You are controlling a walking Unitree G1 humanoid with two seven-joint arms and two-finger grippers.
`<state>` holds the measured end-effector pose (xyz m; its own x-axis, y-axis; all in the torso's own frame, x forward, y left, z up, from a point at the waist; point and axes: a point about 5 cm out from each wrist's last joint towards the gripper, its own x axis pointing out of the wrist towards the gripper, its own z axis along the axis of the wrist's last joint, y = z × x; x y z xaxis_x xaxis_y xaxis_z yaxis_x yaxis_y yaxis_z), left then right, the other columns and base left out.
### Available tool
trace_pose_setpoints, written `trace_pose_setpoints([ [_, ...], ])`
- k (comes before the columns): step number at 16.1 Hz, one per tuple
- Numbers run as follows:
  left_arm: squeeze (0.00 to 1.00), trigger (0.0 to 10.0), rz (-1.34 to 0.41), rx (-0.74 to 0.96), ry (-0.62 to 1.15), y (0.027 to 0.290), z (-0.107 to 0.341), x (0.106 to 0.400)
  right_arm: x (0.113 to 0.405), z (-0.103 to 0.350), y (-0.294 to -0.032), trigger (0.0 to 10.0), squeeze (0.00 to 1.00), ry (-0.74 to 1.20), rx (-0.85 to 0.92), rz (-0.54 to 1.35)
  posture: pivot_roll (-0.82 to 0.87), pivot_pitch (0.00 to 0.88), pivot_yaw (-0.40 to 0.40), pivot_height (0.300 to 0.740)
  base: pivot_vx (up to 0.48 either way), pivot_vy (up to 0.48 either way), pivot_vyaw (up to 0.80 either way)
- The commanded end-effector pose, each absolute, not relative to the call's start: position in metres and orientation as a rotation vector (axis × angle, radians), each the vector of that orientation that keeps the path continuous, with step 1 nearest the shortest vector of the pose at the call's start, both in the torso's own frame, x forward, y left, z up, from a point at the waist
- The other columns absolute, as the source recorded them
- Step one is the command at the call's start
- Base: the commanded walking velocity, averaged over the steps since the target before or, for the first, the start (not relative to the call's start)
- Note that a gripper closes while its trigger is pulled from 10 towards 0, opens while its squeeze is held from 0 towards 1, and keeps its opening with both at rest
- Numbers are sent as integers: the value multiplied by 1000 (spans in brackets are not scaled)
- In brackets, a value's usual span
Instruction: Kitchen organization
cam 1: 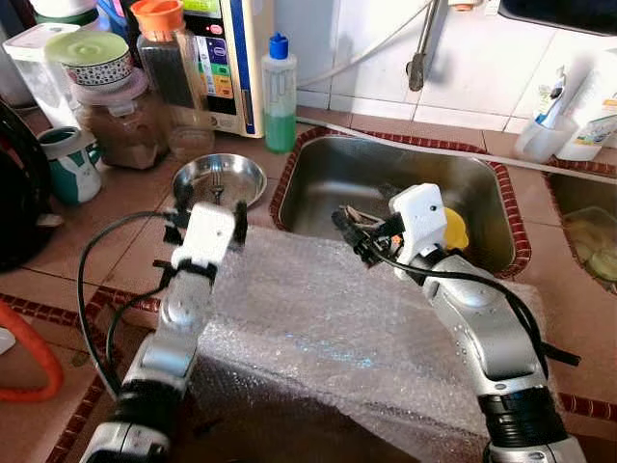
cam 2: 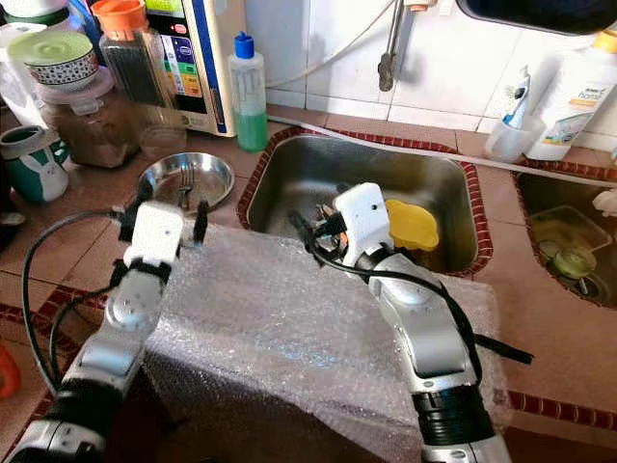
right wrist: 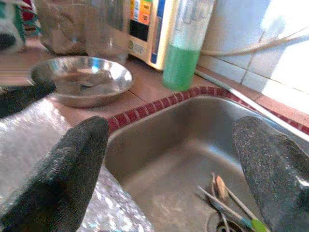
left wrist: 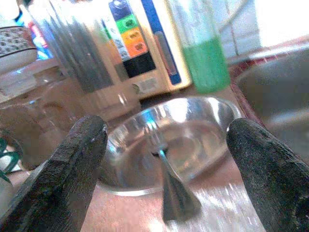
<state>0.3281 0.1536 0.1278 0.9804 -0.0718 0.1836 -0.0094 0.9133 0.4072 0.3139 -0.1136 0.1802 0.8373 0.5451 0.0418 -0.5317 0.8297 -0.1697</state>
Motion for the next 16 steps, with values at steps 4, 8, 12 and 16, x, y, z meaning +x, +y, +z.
trace_pose_setpoints([
  [4, 0, 10000, -100, 505, -207, 154, 121, 327, 298, 194, -102, 10000, 31, -102, -104, 758, -74, 59, -5, 740, 0, 0, 0],
  [8, 0, 10000, -133, 548, -179, 152, 114, 330, 290, 194, -101, 10000, 0, -73, -85, 834, -83, 56, -4, 740, 0, 0, 0],
  [12, 0, 10000, -166, 614, -145, 154, 105, 334, 286, 194, -100, 10000, 0, -54, -87, 848, -89, 54, -3, 740, 0, 0, 0],
  [16, 0, 7765, -149, 611, -111, 163, 106, 342, 285, 194, -100, 10000, 0, -45, -95, 853, -94, 54, -1, 740, 0, 0, 0],
])
